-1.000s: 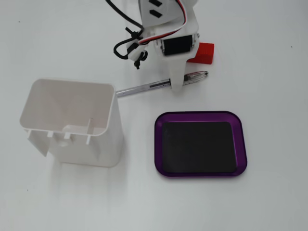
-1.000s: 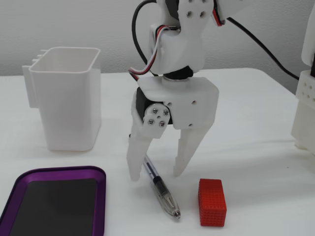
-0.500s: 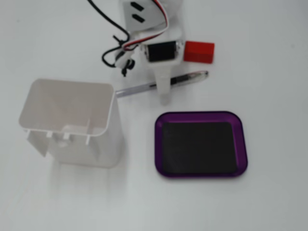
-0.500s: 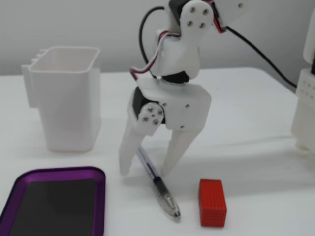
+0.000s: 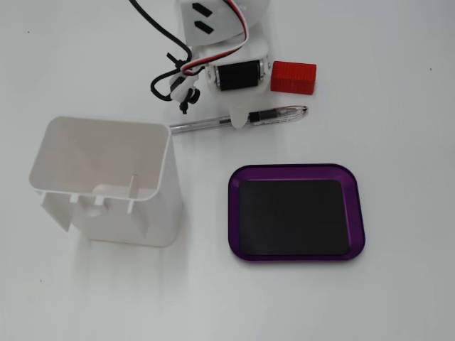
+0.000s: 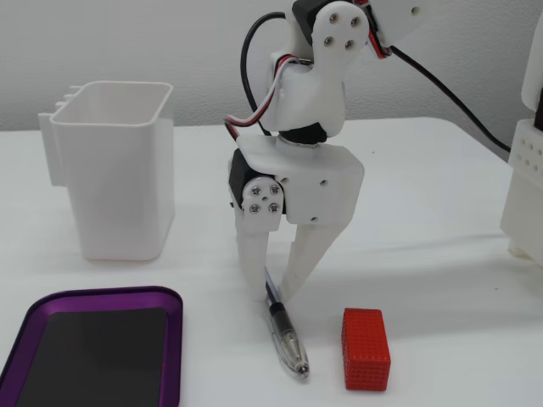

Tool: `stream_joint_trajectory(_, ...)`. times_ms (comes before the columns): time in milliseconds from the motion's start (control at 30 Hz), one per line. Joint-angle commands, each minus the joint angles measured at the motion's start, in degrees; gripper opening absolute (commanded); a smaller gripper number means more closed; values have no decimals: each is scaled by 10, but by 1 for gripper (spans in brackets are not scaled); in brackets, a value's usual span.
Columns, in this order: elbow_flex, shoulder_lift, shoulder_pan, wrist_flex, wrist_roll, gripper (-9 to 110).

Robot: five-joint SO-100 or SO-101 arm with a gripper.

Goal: Pick up the pen and put it in the pen holder.

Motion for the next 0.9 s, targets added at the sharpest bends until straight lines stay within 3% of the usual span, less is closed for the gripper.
stream_joint_trajectory(0,-3,9,-5,26,-3,-1)
stream_joint_trajectory(433,-211,310,-4,233,69,-1)
stream_joint_trajectory(667,-337,342,17,205,293,-1)
stream_joint_trajectory(867,-349,269,88,126,453,-1)
